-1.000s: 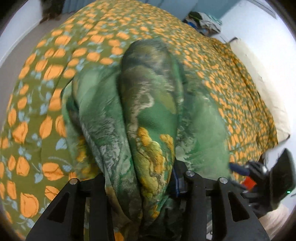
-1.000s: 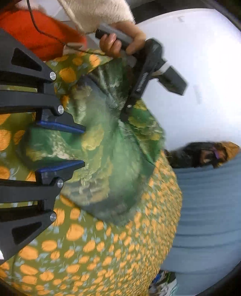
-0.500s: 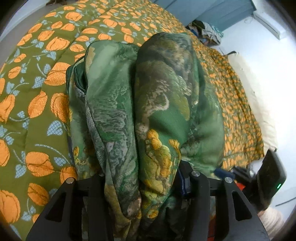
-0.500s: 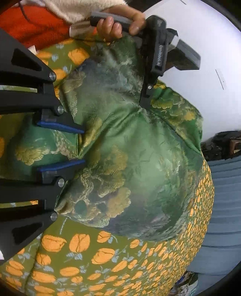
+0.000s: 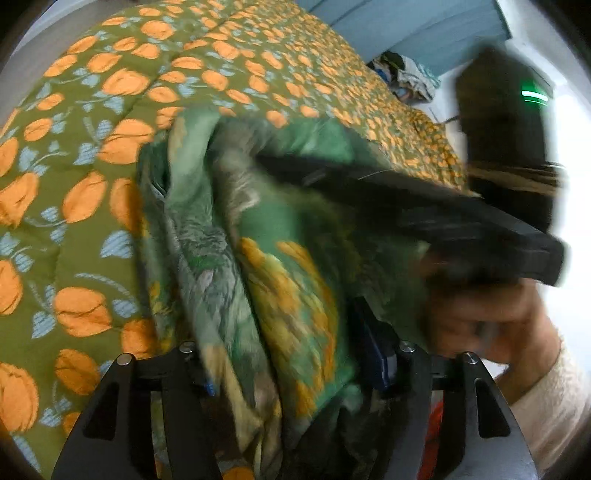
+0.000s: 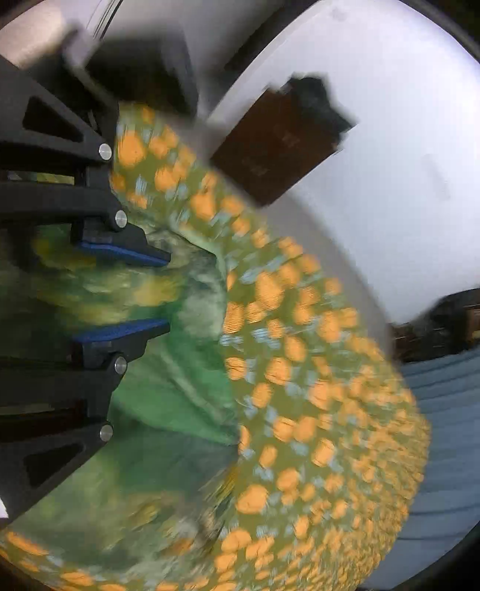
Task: Fold large clothes
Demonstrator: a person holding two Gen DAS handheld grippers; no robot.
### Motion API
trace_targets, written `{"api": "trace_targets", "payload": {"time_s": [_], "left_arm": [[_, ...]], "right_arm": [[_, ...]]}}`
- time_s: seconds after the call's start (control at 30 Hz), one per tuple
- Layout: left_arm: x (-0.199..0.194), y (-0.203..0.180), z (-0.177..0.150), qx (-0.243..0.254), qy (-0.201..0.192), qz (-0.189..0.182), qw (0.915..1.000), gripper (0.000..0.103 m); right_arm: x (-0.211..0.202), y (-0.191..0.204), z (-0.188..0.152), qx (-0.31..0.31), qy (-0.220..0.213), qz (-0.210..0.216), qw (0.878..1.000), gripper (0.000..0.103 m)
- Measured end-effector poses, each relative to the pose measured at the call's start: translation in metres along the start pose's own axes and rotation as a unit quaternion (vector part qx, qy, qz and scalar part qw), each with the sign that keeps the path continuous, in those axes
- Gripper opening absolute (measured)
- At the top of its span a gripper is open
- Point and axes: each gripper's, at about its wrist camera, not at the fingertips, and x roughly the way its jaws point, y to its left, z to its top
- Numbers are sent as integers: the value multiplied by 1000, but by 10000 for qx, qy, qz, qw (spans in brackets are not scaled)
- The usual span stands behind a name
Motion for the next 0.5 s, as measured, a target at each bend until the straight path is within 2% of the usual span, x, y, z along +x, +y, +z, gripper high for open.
{"api": "trace_targets", "payload": {"time_s": [0.07, 0.2, 0.27, 0.4, 0.5], "left_arm": [[-5, 12, -2, -122, 5, -10, 9999, 63], [-5, 25, -5, -222, -11, -65, 9997, 60], [-3, 23, -5, -153, -1, 132, 9998, 55], [-2, 21, -11, 71, 52, 306, 9995, 53], [-3, 28, -11, -74, 22, 187, 9998, 53]], "right_arm": [[24, 3, -2, -49, 219, -133, 9997, 30], [45, -6, -3, -62, 221, -173, 9996, 28], [44, -12, -2, 12, 160, -92, 9998, 28], [4, -20, -8, 246, -238, 291, 9990, 30], [-45, -25, -36, 253, -492, 654, 9963, 31]]}}
